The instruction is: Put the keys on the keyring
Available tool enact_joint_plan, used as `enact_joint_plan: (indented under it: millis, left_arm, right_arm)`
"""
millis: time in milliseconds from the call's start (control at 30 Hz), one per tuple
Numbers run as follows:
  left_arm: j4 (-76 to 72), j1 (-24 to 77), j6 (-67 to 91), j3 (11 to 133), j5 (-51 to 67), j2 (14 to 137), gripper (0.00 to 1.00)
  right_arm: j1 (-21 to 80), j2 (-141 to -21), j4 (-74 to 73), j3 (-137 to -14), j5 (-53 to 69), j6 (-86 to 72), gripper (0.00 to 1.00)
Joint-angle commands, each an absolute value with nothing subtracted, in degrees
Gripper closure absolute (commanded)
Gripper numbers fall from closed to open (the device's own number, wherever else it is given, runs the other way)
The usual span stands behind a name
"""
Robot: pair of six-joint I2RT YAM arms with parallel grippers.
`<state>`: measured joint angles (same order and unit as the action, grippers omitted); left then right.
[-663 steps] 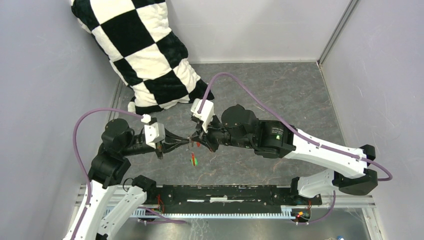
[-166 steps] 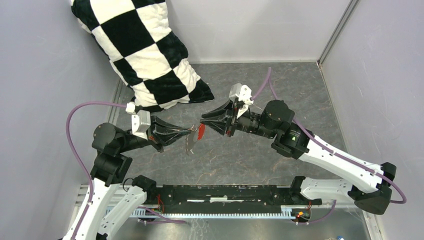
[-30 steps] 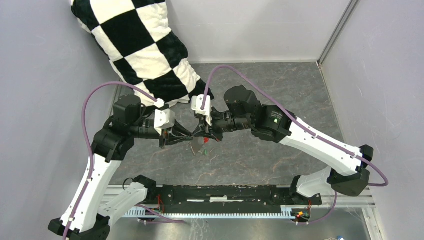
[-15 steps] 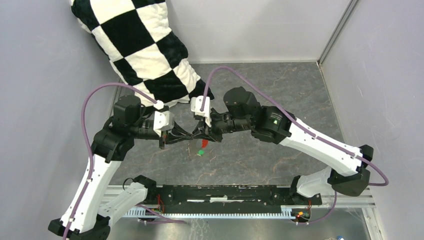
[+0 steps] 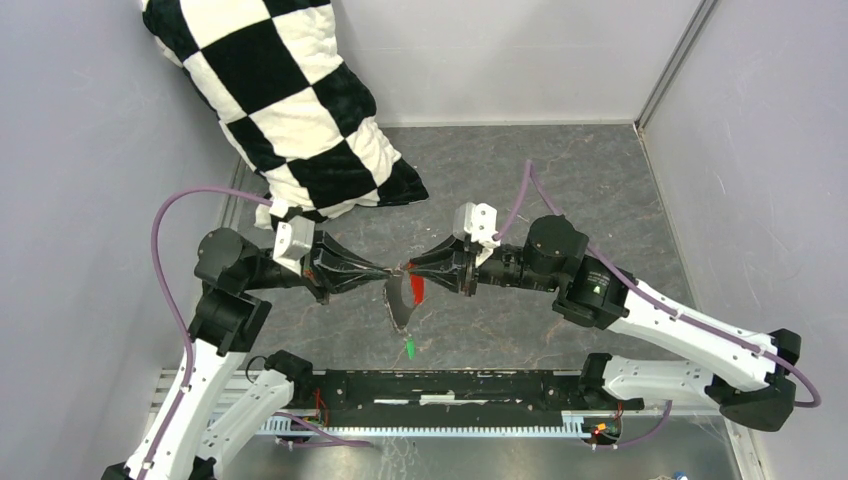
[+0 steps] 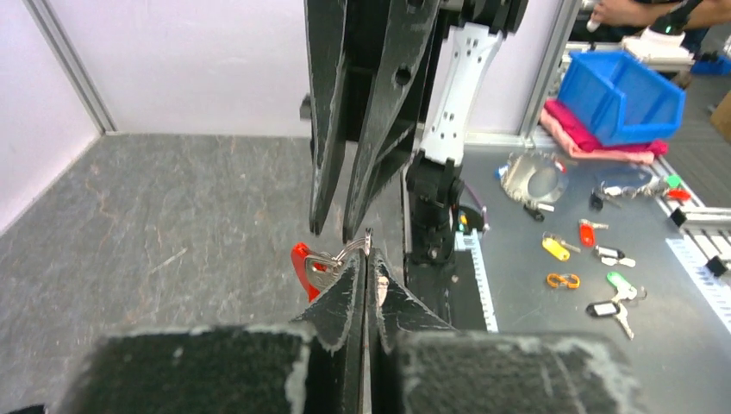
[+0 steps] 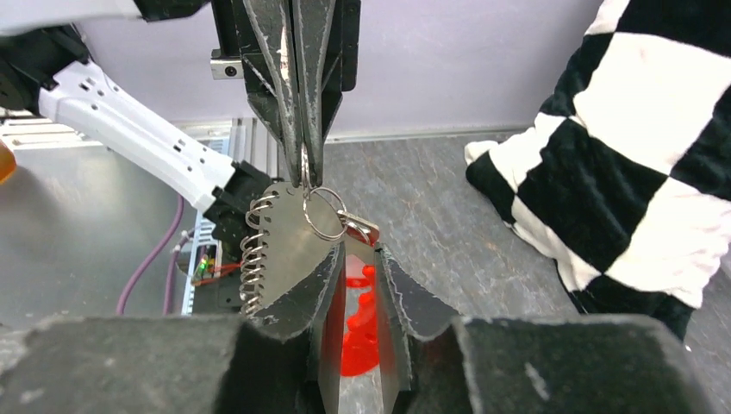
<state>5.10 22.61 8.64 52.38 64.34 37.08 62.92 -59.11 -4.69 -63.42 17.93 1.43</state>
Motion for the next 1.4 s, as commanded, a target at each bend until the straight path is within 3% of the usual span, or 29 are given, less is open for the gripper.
enact_joint_plan:
  millis: [0,600,800,967,1200,1367]
  left_arm:
    - [-8.4,22.7,21.5,52.7,62.1,37.2,0.98]
    - [-7.4,22.7,19.4,51.1,60.1,36.0,0.98]
    - [-5.0,22.7,17.7,51.4,61.2,35.7,0.98]
    - [-4.5,22.7,17.0,51.3,61.3,35.2,0.98]
    - [-4.6,22.7,16.6,53.2,63.7,36.6,0.98]
    - [-4.1,22.7,16.3,54.2,66.1,37.0,0.98]
  right_arm:
    - [62.8,-59.3,6.4,-62.3,19.5,-1.9,0.76]
    - [62.8,-62.2,16.9,-60.5,22.5,-6.1,0.75]
    - [62.7,-59.8,12.2,-60.7,11.5,-1.5,0.85]
    - [62.0,-56.3,7.7,-58.4,10.7,-0.4,0.49]
    - [60.9,-54.9,7.1,-51.9,13.7,-2.0,0.27]
    - [60.0,-56.9,13.3,-48.9,22.6,-3.4,0.19]
